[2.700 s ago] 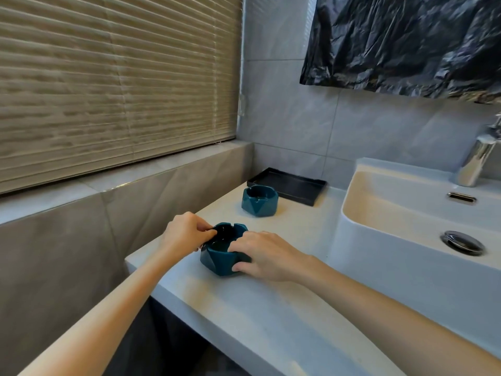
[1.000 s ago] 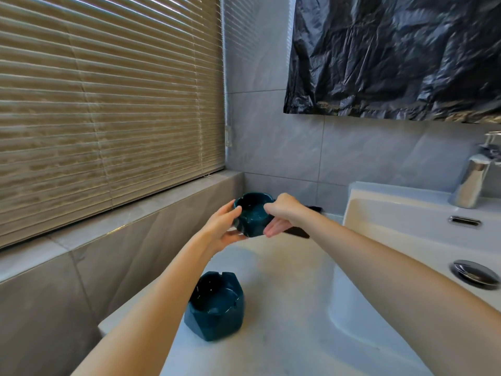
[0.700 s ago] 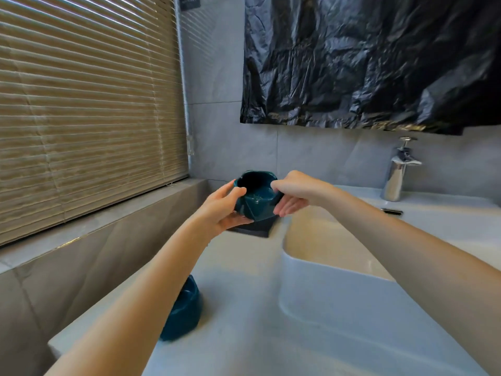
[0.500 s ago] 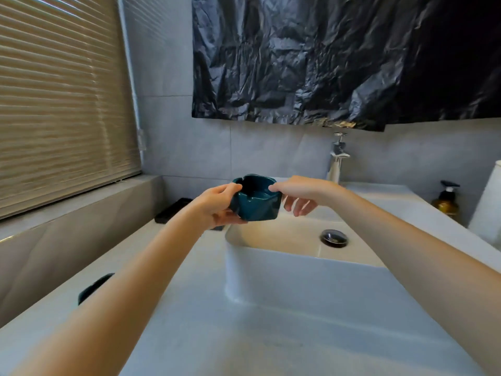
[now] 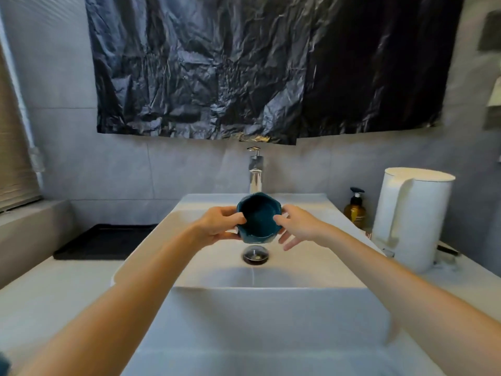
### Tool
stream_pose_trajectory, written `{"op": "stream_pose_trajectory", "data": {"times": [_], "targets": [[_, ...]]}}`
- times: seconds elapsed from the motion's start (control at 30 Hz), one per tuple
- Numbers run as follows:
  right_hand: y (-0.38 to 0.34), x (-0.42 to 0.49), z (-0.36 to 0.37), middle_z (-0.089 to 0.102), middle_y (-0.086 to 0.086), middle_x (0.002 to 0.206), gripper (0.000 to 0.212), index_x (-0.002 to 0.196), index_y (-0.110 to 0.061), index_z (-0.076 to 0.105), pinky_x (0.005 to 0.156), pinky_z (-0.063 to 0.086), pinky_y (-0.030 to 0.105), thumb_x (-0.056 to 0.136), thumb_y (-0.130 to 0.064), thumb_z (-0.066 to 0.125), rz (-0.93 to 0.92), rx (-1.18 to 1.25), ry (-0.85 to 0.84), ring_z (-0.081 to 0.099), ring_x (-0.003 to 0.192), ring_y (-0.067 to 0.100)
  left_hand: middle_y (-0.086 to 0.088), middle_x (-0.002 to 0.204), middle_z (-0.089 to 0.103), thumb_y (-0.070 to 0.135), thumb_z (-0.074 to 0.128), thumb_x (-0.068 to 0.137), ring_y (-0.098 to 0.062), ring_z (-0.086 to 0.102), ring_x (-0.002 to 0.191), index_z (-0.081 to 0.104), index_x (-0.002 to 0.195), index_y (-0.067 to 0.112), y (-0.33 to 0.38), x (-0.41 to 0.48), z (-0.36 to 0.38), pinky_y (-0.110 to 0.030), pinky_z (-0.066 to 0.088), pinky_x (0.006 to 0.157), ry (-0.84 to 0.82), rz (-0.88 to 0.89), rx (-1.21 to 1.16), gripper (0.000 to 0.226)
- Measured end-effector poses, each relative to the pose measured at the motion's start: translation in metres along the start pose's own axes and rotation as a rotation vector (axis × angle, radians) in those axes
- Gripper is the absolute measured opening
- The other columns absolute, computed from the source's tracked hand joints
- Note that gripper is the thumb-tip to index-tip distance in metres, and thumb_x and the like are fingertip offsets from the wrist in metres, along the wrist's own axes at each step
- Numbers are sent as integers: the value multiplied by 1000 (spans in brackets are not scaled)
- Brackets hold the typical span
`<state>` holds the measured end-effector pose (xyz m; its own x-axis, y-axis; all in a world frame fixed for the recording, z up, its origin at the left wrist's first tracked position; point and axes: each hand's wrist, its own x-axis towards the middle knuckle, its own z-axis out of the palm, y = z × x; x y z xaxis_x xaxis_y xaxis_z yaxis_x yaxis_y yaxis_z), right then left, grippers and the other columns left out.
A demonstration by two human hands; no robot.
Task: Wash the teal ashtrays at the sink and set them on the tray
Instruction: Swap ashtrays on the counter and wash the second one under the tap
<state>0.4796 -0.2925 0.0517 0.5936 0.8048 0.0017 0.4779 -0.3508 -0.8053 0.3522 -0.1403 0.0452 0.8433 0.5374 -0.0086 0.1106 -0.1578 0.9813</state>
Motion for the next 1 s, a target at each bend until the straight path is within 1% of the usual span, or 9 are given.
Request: {"op": "stream_pose_trajectory", "data": {"times": [0.2,0.33,0.53,0.6,0.67,0.77,0.83,0.9,1.0], "targets": [[22,23,-17,58,14,109,34,130,-14,35,55,58,25,98,-15,46,20,45,-8,69,69,20,-8,116,62,-2,60,86,-25,62,101,61,116,15,-7,36,10,-32,58,80,-59,144,90,34],[33,38,-18,57,9,105,39,133,-13,38,56,58,22,96,-9,50,-38,63,44,69,74,20,-5,115,65,-1,67,79,-24,62,106,58,126,18,-12,53,12,-39,54,90,-49,270,195,51],[51,46,-12,51,0,116,40,125,-19,42,63,58,21,92,1,53,-248,79,228,58,100,20,2,108,58,6,82,68,-16,59,93,57,128,14,-14,65,14,-16,55,78,30,674,543,66],[54,46,-12,52,-2,119,41,120,-24,43,69,56,20,91,3,54,-319,106,262,55,107,18,6,108,55,6,83,68,-14,57,95,54,131,13,-17,65,16,-18,54,83,63,777,594,70],[56,47,-11,54,-1,124,44,117,-30,41,81,53,21,90,2,57,-362,79,309,54,112,16,0,115,56,6,81,70,-13,55,102,50,135,12,-18,63,17,-23,51,90,106,865,700,73],[58,48,-9,53,3,125,48,117,-32,38,93,50,29,89,1,60,-407,19,369,53,113,15,-2,120,56,9,79,73,-12,53,101,48,137,14,-17,61,19,-17,46,89,146,972,806,72],[58,45,-10,53,2,123,47,119,-30,38,91,50,22,89,1,59,-437,24,389,54,110,13,0,120,56,11,79,74,-8,51,99,47,137,16,-18,59,21,-13,44,88,153,990,814,71],[57,42,-11,54,-2,116,44,119,-28,39,77,50,11,91,3,55,-417,62,372,54,105,11,0,118,56,12,80,72,-7,51,99,47,137,15,-21,61,23,-14,45,90,138,946,764,73],[58,42,-12,56,1,114,36,126,-21,44,63,55,15,96,-3,48,-299,85,302,61,93,16,6,105,58,11,83,69,-13,58,93,55,130,17,-22,60,26,-17,53,83,54,742,508,67]]}}
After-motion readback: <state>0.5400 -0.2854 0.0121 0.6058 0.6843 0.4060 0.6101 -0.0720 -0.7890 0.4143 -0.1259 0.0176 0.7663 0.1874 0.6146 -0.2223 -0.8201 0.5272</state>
